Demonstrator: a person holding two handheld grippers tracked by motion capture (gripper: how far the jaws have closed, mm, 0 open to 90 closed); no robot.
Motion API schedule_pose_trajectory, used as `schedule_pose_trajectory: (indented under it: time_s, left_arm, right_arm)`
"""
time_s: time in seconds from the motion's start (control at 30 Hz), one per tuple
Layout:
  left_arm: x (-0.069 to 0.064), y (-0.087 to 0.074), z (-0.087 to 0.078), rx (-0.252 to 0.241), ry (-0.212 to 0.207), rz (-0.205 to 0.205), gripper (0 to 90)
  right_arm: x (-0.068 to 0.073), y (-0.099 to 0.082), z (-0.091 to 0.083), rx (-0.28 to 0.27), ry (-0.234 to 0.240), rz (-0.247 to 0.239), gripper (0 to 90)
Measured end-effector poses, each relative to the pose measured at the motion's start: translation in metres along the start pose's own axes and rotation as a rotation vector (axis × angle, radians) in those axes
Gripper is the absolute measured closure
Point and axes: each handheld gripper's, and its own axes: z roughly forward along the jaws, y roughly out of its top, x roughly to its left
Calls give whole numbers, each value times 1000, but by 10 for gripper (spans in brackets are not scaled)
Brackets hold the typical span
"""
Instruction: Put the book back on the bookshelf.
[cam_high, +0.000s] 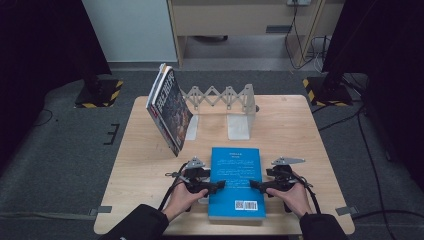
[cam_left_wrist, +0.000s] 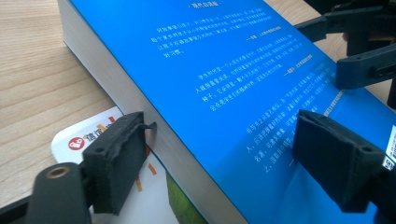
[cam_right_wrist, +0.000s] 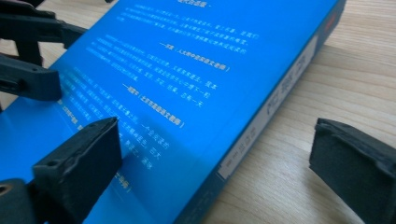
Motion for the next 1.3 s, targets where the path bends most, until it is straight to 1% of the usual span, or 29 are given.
schedule_pose_trajectory:
  time_s: [0.1,0.17,0.27,0.37,0.47,0.63,0.73,0.83,0.9,1.0,1.03,1.07,1.13,1.2,1.3]
  left_arm:
    - [2,-3,3,-19,-15,-8,122]
    - [2,-4,3,-28,-15,-4,112]
    - [2,-6,4,-43,-17,2,106]
    - [3,-9,7,-81,-23,28,71]
    - [3,-9,7,-84,-18,27,61]
    - [1,-10,8,-88,-11,17,62]
    - [-1,-9,8,-83,4,6,64]
    - [-3,-7,8,-68,14,1,60]
    - [-5,-6,8,-50,16,5,51]
    - [-9,-3,8,-6,17,18,21]
    - [-9,-4,8,-2,17,25,9]
    - [-9,-4,8,-1,17,26,1]
    - [-9,-4,8,0,12,26,2]
    - [-8,-2,6,8,11,9,18]
    - [-6,-1,4,10,12,-19,69]
  right_arm:
    - [0,0,2,-14,10,16,73]
    - [-1,1,4,-21,17,37,78]
    - [-2,1,6,-24,32,50,91]
    - [-3,1,8,-25,48,65,111]
    - [-3,1,9,-29,60,78,128]
    - [-3,1,11,-35,70,92,128]
    - [-4,1,12,-39,71,88,126]
    - [-5,1,12,-40,77,98,123]
    - [-6,1,13,-39,83,104,119]
    - [-7,1,14,-41,86,103,116]
    - [-7,1,14,-41,88,106,116]
    - [-7,1,14,-41,88,116,116]
    - [-8,1,15,-43,90,120,113]
    - [-9,1,16,-46,93,127,111]
    - [-11,1,17,-43,103,136,106]
